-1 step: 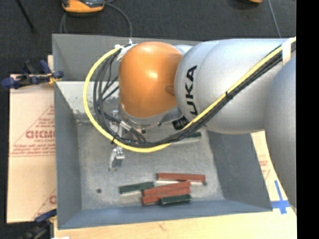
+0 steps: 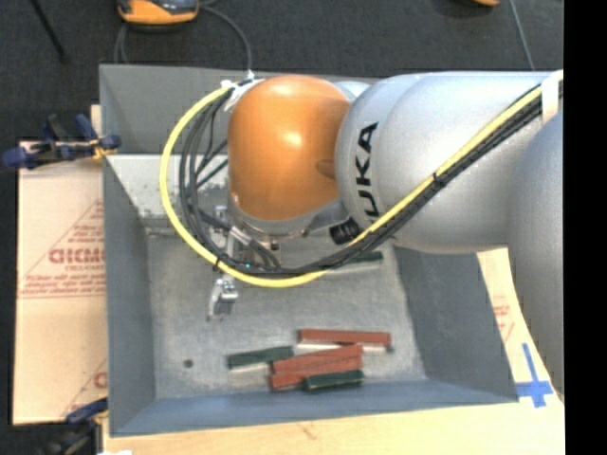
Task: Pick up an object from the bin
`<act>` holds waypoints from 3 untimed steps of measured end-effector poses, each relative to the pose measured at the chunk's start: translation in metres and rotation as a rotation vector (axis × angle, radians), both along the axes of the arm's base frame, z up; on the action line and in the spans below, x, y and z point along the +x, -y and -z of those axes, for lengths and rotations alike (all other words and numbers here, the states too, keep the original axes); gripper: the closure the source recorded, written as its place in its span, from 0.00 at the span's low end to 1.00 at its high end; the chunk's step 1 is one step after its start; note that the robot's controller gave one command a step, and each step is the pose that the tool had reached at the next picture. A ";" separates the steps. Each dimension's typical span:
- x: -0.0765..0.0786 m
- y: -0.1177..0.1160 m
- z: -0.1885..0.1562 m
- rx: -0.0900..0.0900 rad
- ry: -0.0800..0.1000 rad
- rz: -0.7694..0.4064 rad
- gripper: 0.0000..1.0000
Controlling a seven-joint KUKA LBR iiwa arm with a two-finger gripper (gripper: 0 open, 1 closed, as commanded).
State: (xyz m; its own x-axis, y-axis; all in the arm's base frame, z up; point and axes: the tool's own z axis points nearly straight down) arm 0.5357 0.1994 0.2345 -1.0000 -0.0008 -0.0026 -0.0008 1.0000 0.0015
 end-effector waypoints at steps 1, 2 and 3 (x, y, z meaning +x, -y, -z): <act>-0.010 0.025 0.051 0.001 0.006 -0.038 0.00; -0.012 0.055 0.149 0.000 0.000 -0.058 1.00; -0.012 0.056 0.149 0.000 0.000 -0.056 0.00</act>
Offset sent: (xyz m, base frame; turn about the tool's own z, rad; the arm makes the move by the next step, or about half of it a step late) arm -0.0129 -0.0550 -0.1494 -0.0609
